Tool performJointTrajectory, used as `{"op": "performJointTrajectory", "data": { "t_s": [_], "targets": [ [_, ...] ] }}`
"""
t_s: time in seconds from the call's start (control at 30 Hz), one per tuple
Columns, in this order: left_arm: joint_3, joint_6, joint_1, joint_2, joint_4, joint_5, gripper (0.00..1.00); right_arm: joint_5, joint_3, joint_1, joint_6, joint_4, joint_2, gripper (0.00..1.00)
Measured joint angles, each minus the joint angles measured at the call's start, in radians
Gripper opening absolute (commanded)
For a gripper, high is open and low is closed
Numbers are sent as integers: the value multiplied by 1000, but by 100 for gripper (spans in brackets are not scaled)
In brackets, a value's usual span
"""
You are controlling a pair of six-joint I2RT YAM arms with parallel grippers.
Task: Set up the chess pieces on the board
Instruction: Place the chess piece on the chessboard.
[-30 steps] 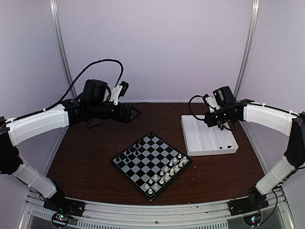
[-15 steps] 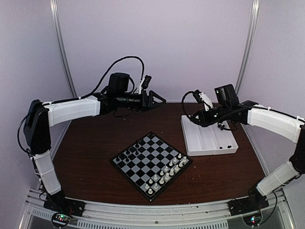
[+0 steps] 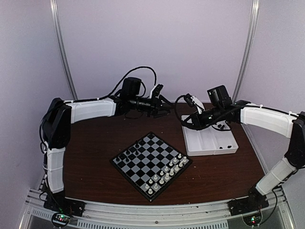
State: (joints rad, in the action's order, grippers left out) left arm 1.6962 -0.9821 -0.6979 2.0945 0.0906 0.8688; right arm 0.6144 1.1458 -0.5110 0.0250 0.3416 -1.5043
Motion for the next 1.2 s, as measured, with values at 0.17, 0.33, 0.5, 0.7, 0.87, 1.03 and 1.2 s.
{"op": "performJointTrajectory", "data": {
  "t_s": [0.17,0.33,0.5,0.7,0.87,1.03,1.2],
  "targets": [
    [7,-82,-10,39,43,55,48,15,1,0,8,5,-8,12],
    [28,-155,-22,89,74,89,48,16,10,0,16,6,-9,12],
    [28,-198,-36,106,92,109,48,17,13,0,18,6,-9,12],
    [34,-253,-44,125,149,129,46,17,13,0,21,6,-9,12],
    [43,-306,-46,153,205,144,43,17,19,0,24,8,-9,12],
    [44,-350,-46,165,246,152,42,17,29,0,25,6,-9,12],
    [50,-378,-48,169,273,161,35,17,29,0,25,7,-9,11]
  ]
}}
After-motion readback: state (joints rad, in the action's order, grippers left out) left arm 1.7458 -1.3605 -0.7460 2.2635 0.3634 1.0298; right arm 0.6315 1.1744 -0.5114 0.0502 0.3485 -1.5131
